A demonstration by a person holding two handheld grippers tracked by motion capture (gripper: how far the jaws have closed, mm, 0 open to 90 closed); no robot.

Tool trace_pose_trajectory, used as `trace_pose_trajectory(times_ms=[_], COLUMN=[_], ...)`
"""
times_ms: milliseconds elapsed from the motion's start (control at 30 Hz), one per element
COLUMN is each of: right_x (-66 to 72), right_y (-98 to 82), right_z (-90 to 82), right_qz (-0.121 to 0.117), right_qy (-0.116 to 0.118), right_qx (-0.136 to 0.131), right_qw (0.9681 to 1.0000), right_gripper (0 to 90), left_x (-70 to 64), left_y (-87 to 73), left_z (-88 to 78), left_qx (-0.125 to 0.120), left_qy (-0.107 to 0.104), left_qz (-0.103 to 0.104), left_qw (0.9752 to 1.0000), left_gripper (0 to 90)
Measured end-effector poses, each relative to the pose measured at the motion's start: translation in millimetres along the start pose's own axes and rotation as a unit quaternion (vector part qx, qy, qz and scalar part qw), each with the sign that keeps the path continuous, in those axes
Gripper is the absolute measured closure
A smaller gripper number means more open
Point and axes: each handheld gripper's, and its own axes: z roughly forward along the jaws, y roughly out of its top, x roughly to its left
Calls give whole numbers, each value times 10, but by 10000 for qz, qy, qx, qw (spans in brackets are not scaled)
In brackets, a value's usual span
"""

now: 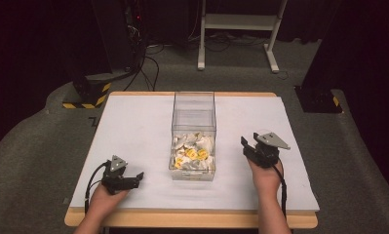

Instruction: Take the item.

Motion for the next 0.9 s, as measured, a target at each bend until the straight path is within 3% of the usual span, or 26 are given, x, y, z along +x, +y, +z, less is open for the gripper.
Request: trace_pose_trajectory(times_ms=[433,700,900], right_x=[453,533,567], right_y=[-180,-330,-399], right_z=[266,417,486], right_qz=[-344,-320,-365], right_qy=[356,506,476], right_qx=[493,882,1106], right_qw=[9976,9943,9920], right_gripper=[398,398,396], left_x=[0,0,0], left_y=[0,0,0], left_z=[0,0,0], left_qx=[-1,-1,-1], left_qy=[0,0,0], left_qz=[-2,-2,0], left_qw=[10000,10000,10000], left_gripper=[154,154,154])
